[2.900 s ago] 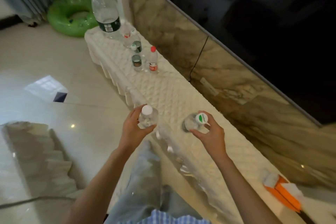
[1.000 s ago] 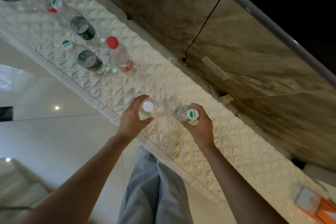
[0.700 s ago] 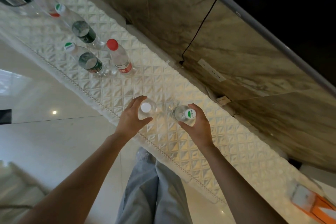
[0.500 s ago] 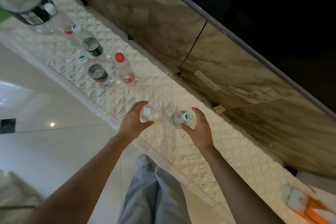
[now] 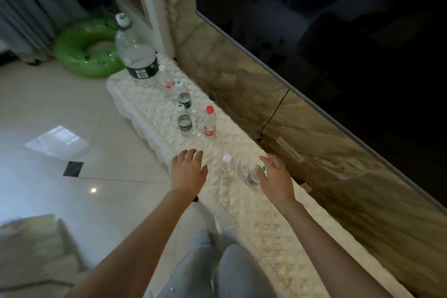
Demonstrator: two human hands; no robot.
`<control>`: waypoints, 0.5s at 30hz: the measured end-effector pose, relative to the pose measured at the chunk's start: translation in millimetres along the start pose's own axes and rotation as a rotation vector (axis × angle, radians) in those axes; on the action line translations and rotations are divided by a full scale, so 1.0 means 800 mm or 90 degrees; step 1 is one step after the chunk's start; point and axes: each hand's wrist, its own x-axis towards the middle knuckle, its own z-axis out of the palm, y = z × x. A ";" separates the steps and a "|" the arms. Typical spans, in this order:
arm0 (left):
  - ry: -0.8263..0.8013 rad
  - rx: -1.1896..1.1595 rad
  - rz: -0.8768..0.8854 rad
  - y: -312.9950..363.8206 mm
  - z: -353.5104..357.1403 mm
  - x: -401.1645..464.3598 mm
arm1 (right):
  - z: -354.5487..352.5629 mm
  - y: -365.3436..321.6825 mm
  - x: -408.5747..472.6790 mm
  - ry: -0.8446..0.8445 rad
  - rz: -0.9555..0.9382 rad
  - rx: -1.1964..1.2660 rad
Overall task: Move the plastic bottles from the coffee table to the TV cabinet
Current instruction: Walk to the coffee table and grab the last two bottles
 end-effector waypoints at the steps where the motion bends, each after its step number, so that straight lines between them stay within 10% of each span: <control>1: 0.015 0.017 -0.011 -0.005 -0.005 -0.017 | -0.001 -0.008 -0.005 0.003 -0.031 -0.012; 15: 0.132 0.017 -0.467 -0.008 0.010 -0.333 | 0.041 -0.085 -0.111 -0.201 -0.463 -0.078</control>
